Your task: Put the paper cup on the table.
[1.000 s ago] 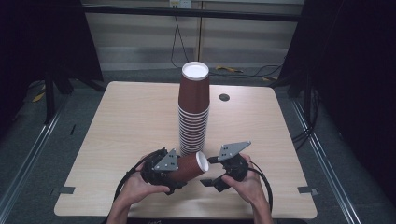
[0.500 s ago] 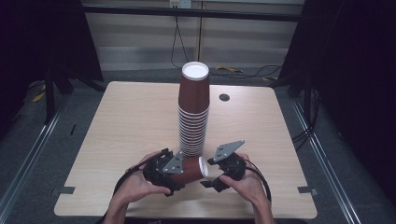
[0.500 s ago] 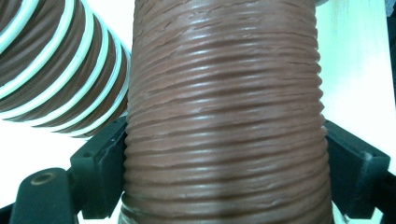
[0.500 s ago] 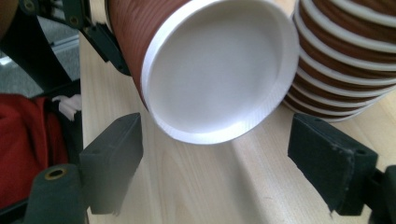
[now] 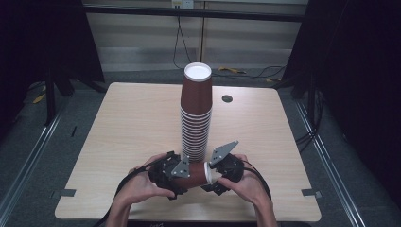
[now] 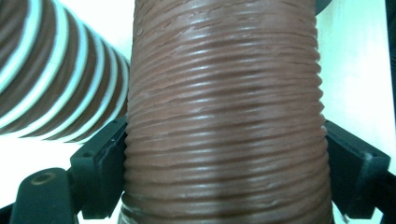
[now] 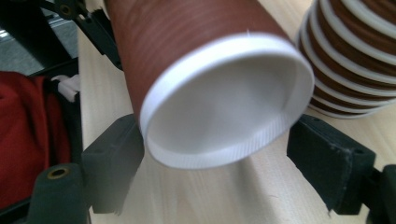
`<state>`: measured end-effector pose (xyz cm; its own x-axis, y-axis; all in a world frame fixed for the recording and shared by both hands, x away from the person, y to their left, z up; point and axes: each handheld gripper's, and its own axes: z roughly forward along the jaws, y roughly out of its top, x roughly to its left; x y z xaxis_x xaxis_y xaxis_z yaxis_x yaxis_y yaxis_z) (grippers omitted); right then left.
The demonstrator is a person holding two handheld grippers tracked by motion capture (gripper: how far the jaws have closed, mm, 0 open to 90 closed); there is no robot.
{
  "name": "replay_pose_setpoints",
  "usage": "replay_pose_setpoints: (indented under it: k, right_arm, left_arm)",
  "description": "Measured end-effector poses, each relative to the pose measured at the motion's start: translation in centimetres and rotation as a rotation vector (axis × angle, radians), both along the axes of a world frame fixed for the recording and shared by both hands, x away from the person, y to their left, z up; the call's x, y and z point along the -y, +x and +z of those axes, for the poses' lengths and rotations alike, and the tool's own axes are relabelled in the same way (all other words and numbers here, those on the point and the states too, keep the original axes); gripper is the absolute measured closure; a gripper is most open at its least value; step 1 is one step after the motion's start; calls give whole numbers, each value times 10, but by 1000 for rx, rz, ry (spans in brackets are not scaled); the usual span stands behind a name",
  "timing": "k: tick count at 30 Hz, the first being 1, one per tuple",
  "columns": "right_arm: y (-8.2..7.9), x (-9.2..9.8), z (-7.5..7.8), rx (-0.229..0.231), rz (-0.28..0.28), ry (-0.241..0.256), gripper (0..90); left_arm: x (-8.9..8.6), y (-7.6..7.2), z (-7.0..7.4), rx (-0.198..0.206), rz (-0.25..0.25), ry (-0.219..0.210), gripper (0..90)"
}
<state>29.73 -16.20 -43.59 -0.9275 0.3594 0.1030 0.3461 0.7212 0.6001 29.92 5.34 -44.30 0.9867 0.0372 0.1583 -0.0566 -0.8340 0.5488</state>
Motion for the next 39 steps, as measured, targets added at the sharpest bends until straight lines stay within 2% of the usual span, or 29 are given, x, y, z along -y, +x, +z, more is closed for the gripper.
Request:
replay_pose_setpoints:
  k: [1,2,7,8,9,10,13,15,16,17,19,31,34,35,39]
  right_arm:
    - [1,-1,0,11,7,5,186]
    - [1,-1,0,-1,10,2,190]
    - [1,-5,2,-2,27,-8,168]
    - [1,-6,2,-7,32,-12,167]
    - [2,-7,1,-5,41,-5,167]
    - [2,-7,1,-20,43,-12,164]
    - [3,-9,1,-20,63,-7,176]
    - [3,-10,2,-24,88,3,157]
    - [3,-11,2,-31,76,-8,177]
    - [3,-11,2,-19,84,-16,172]
    - [4,-12,3,-27,92,-6,193]
    - [7,-20,2,-34,101,-20,198]
    - [8,-20,2,-42,101,-18,205]
    - [8,-19,3,-47,110,-7,212]
    - [7,-18,4,-35,119,6,214]
  left_arm:
    - [1,1,0,11,-16,23,145]
    - [1,2,0,19,-34,46,144]
    - [6,-1,-5,-2,-31,38,145]
    - [7,1,-3,25,-64,74,144]
    - [8,-2,-5,3,-45,50,144]
    - [9,-2,-5,0,-50,52,145]
    - [10,-1,-5,5,-50,48,144]
    - [10,1,-2,9,-78,79,143]
    - [9,1,-2,16,-84,81,142]
    - [9,0,-3,2,-64,55,143]
    - [8,-2,-5,-9,-53,46,143]
    - [3,0,-5,-12,-60,22,142]
    - [1,-1,-5,-19,-55,10,138]
    - [-1,-1,-5,-20,-63,-8,135]
    - [-3,0,-4,-20,-65,-30,122]
